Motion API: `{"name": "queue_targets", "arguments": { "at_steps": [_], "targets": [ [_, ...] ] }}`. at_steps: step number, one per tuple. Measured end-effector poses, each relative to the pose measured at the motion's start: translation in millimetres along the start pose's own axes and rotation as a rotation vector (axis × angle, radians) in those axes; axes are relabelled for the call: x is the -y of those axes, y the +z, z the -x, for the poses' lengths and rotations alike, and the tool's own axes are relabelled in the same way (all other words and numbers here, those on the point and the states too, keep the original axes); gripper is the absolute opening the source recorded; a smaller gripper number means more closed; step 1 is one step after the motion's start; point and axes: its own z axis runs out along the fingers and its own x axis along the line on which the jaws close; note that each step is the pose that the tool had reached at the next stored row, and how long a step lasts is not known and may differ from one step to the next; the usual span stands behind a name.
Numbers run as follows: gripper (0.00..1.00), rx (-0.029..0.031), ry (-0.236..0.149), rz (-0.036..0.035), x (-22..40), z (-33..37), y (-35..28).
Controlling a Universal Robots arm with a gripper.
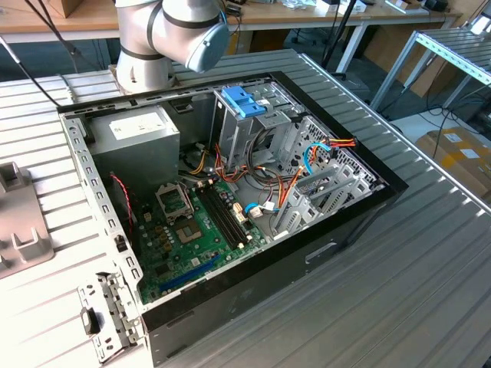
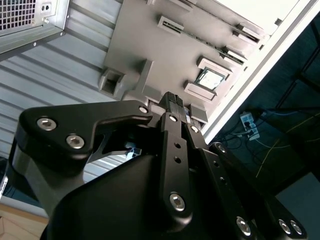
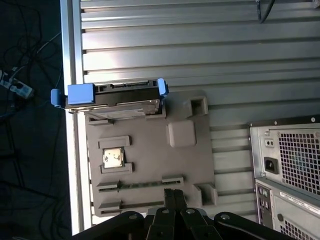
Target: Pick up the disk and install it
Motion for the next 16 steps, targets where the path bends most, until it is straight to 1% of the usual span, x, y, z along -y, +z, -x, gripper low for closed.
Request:
{"name": "queue_targets", "arguments": {
  "at_steps": [13,16],
  "targets": [
    [0.11,0.0001,0.000,0.0001,-3.6,-15.6,6.2],
    [0.11,0.0001,0.000,0.0001,-4.9,-20.0,8.8]
  ]
}}
